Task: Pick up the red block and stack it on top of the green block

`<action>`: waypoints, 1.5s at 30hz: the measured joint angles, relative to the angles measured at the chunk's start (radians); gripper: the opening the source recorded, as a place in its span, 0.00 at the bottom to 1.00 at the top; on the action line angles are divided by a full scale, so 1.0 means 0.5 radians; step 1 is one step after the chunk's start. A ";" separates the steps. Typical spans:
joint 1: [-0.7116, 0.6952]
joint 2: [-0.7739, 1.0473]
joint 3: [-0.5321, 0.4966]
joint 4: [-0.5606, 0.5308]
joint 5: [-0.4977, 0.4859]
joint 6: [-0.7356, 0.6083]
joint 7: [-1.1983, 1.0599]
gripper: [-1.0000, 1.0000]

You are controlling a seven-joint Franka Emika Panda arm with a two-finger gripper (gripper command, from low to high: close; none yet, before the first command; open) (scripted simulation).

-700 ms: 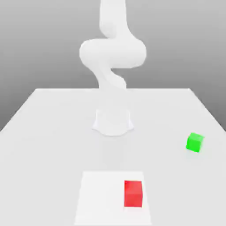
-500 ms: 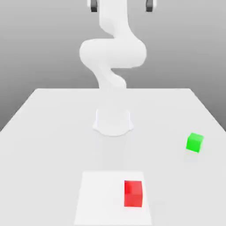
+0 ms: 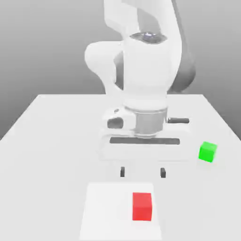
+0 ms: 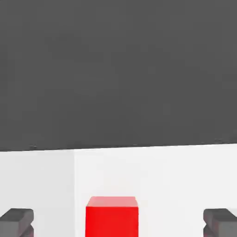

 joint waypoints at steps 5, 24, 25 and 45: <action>0.038 0.362 -0.053 0.017 -0.083 0.281 0.075 0.50; 0.282 -0.058 0.148 -0.088 0.184 -0.008 0.083 0.00; 0.342 -0.094 0.183 -0.104 0.225 -0.021 0.106 0.00; 1.225 -0.547 0.910 -0.445 0.564 -0.118 0.865 0.00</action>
